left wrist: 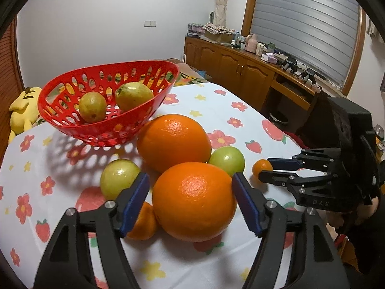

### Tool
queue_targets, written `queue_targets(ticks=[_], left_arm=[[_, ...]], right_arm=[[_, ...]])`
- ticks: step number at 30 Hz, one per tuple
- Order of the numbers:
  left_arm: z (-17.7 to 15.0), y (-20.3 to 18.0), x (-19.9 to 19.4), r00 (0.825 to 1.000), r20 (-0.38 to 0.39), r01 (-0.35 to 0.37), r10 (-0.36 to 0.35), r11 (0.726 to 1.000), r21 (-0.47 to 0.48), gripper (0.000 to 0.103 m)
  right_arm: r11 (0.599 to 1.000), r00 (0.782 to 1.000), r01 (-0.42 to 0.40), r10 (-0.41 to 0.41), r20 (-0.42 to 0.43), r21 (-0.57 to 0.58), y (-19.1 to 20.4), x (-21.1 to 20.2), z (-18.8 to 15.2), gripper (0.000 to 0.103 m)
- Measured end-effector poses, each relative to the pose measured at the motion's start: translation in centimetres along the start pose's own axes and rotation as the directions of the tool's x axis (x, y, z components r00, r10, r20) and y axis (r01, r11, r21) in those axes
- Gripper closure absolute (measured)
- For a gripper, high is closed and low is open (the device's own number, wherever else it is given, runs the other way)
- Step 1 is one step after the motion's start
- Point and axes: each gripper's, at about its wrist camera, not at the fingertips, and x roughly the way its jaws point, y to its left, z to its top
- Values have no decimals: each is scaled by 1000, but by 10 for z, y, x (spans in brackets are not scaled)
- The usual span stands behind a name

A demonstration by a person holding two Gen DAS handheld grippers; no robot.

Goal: Organize fruits
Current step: 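Position the right tool around a small mandarin while the left tool surrounds a large orange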

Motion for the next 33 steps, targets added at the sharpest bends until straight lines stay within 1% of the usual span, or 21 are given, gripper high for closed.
queue_targets(ticks=[3, 6, 13, 19, 22, 24, 26, 33], left_arm=[[0, -2, 3, 1000, -9, -1, 1, 1000, 9, 30], [-1, -7, 7, 1000, -12, -16, 16, 999, 28, 26], [-3, -12, 18, 999, -52, -7, 10, 999, 49, 20], [-7, -18, 30, 995, -96, 15, -9, 998, 63, 19], [-10, -21, 34, 995, -104, 20, -13, 998, 67, 19], [-10, -23, 35, 994, -105, 19, -11, 997, 73, 20], [-12, -24, 34, 994, -104, 28, -19, 996, 80, 23], [-15, -24, 28, 996, -92, 26, -17, 996, 89, 24]], right_arm=[[1000, 1000, 18, -18, 2, 5, -2, 0, -5, 75], [1000, 1000, 11, -11, 8, 25, -5, 1, -8, 75], [999, 999, 5, -6, 32, 40, -7, 2, -12, 74], [999, 999, -6, 4, 37, 44, -7, 2, -15, 73], [999, 999, -1, 0, 40, 40, -6, 3, -15, 73], [999, 999, 3, -5, 41, 35, -5, 4, -14, 73], [999, 999, 5, -7, 42, 32, -5, 4, -15, 73], [1000, 1000, 3, -3, 25, 10, -1, 7, -15, 72]])
